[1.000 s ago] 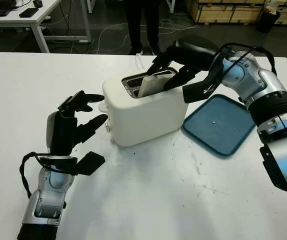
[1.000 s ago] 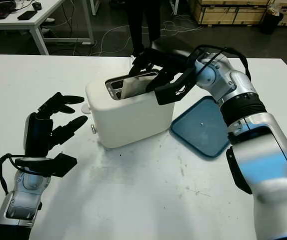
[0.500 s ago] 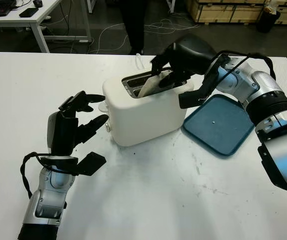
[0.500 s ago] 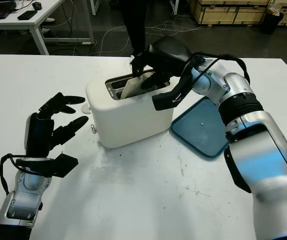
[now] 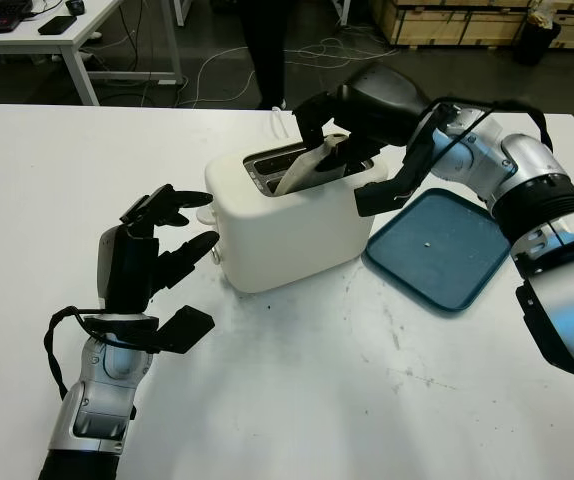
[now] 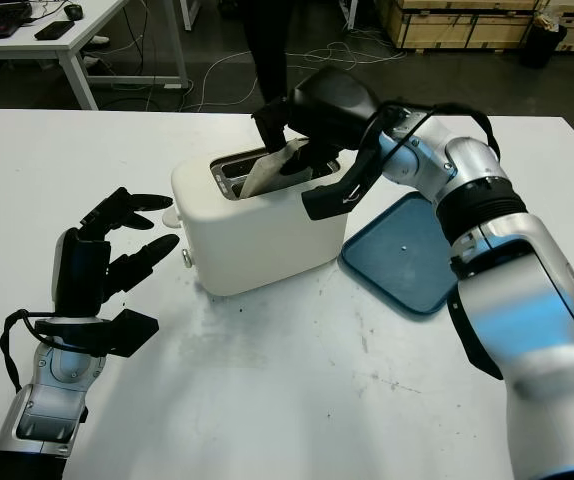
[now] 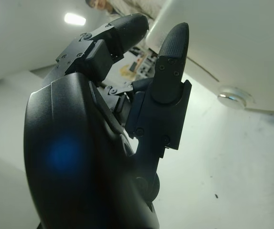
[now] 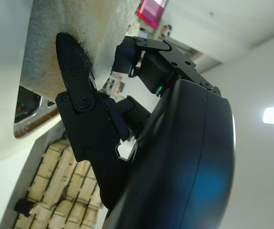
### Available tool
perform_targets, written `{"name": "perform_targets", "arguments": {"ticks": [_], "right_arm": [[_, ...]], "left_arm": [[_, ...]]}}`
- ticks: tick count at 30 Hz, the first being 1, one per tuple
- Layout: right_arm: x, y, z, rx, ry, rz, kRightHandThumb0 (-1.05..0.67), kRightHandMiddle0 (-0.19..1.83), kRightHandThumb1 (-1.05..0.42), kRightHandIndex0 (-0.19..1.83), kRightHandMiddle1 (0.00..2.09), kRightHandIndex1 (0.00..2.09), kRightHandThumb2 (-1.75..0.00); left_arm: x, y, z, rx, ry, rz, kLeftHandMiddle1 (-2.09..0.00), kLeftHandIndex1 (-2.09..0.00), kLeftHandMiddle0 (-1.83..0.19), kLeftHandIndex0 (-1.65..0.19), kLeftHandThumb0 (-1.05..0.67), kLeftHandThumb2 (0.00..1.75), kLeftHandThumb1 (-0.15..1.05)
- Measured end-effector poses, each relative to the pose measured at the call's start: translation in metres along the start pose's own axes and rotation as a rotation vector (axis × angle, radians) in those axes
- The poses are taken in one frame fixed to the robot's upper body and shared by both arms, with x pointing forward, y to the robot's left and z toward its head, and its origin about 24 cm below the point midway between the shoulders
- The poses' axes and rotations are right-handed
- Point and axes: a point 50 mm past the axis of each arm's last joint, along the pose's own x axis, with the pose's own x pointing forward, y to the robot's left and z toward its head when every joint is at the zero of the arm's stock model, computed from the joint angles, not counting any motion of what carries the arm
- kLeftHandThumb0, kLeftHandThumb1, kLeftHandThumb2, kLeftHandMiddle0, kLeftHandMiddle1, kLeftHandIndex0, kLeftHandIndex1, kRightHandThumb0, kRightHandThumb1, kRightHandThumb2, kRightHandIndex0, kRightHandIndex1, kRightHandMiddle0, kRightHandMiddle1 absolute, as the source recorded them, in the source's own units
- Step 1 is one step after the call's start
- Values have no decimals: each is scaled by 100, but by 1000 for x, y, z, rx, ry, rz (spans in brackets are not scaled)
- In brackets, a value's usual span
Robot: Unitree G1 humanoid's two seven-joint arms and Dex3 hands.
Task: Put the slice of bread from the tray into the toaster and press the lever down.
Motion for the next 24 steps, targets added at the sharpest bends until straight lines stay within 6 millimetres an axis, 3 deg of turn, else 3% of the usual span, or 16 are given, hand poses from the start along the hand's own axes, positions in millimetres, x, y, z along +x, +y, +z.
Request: {"name": "perform_targets", "arguments": {"ticks": [12,24], "right_arm": [[9,-7,4,-76,22,185,-42,83,-91,109,175,175,-7],[10,-9,6,-107,37,224,-41,81,-92,108,175,175,-5]], "left_arm": [[-2,-2,1,-6,1,15,-129,-83,-49,-47,-36,1,90],[-3,-2,1,-11,5,19,-130,-83,-47,-46,-35,0,90]]}}
